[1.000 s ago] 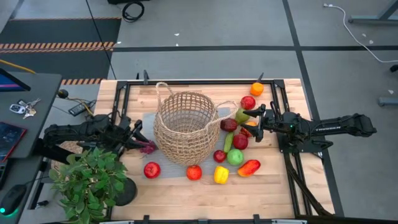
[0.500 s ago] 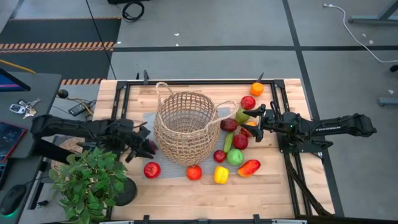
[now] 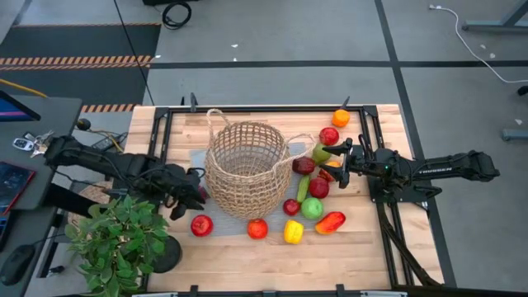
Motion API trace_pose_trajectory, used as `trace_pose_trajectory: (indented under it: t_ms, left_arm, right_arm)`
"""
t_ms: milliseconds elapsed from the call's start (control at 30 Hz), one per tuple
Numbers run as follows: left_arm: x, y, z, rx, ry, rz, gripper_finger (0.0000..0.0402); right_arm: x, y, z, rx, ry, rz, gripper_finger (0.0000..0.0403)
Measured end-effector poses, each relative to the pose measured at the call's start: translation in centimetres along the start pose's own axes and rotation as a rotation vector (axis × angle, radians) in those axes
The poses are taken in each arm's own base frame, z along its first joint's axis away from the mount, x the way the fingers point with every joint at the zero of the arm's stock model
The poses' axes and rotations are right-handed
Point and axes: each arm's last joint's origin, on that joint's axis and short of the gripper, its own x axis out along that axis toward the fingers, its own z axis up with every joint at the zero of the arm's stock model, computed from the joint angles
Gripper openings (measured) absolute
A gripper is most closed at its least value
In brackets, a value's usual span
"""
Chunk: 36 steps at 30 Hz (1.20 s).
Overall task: Build produce basket
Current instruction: Put the red apple into the brown basket
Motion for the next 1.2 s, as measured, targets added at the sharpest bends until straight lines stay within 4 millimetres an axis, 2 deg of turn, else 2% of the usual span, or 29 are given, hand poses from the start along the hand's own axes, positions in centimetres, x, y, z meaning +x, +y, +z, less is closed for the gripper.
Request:
trace_pose_trajectory:
  t_ms: [267,567,700,967,1067,1200]
  left_arm:
    - [0.5,-1.8,2.1,-0.09,0.182,0.099,0.0121]
    - [2.3,-5.5,3.7,0.041,0.408,0.172,0.0124]
    - [3.8,-6.2,4.0,0.051,0.451,0.196,0.0159]
    - [6.5,-7.0,4.7,0.041,0.514,0.225,0.0275]
    - [7.1,-8.0,4.9,0.085,0.528,0.209,0.0285]
    - [7.6,-9.4,4.5,0.189,0.566,0.223,0.0271]
  right_arm:
    - [0.0,0.0,0.0,0.0,0.0,0.0,0.0348]
    - [0.0,0.0,0.0,0.0,0.0,0.001,0.0348]
    - [0.0,0.0,0.0,0.0,0.0,0.001,0.0348]
    - [0.0,0.0,0.0,0.0,0.0,0.0,0.0348]
    - [0.0,0.0,0.0,0.0,0.0,0.0,0.0348]
    - [0.0,0.0,0.0,0.0,0.0,0.001,0.0348]
